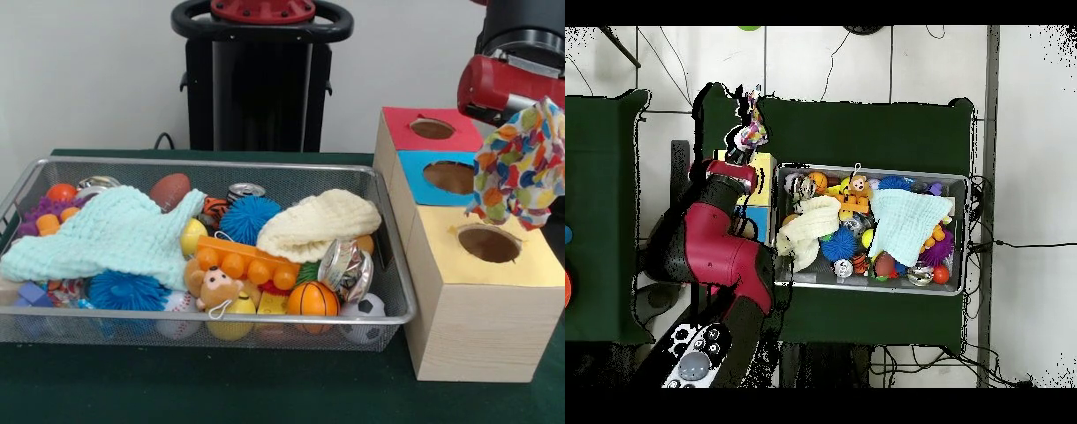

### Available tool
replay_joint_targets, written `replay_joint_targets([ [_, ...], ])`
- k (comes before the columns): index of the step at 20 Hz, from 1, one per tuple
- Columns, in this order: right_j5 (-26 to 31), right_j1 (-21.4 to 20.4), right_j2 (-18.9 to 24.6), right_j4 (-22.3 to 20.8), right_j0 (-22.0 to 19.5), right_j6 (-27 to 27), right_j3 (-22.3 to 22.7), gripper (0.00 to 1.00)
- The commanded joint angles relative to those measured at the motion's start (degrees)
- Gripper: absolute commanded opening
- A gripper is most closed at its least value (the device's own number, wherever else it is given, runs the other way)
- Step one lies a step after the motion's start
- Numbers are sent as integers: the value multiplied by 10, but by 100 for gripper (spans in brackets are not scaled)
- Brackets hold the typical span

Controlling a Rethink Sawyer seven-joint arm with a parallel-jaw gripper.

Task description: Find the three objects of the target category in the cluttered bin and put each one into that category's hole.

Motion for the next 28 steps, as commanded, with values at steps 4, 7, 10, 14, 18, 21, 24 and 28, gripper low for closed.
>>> replay_joint_targets([
  [4,-71,46,27,42,-2,147,62,0],
  [7,-93,59,32,48,-4,147,56,0],
  [10,-103,61,42,46,-11,149,56,0],
  [14,-106,60,56,39,-20,152,58,0],
  [18,-114,64,65,35,-23,158,62,0],
  [21,-121,69,66,37,-19,163,67,0],
  [24,-134,76,70,34,-19,172,70,0],
  [28,-144,80,70,37,-15,180,75,0],
])
